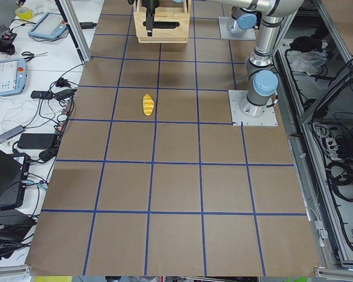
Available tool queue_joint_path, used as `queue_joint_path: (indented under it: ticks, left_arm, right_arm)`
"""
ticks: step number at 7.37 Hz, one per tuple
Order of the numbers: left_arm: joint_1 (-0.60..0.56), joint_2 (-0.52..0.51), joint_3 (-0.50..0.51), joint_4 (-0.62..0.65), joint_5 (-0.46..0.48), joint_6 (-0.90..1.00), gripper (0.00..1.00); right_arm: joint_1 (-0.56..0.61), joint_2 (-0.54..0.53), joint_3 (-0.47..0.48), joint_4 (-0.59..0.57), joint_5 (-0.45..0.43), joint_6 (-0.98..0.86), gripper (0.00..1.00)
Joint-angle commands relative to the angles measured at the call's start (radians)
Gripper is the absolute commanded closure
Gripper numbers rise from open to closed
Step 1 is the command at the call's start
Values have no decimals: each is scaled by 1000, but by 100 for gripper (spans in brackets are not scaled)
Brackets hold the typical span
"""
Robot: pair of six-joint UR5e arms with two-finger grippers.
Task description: Open upper drawer
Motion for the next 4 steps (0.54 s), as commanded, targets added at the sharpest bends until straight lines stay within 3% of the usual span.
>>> queue_joint_path:
  ticks: [1,4]
  left_arm:
    - [17,42,-72,6,0,7,0]
    - [17,53,-67,6,0,10,0]
  right_arm:
    - [0,0,0,1,0,0,0]
    - [0,0,0,-1,0,0,0]
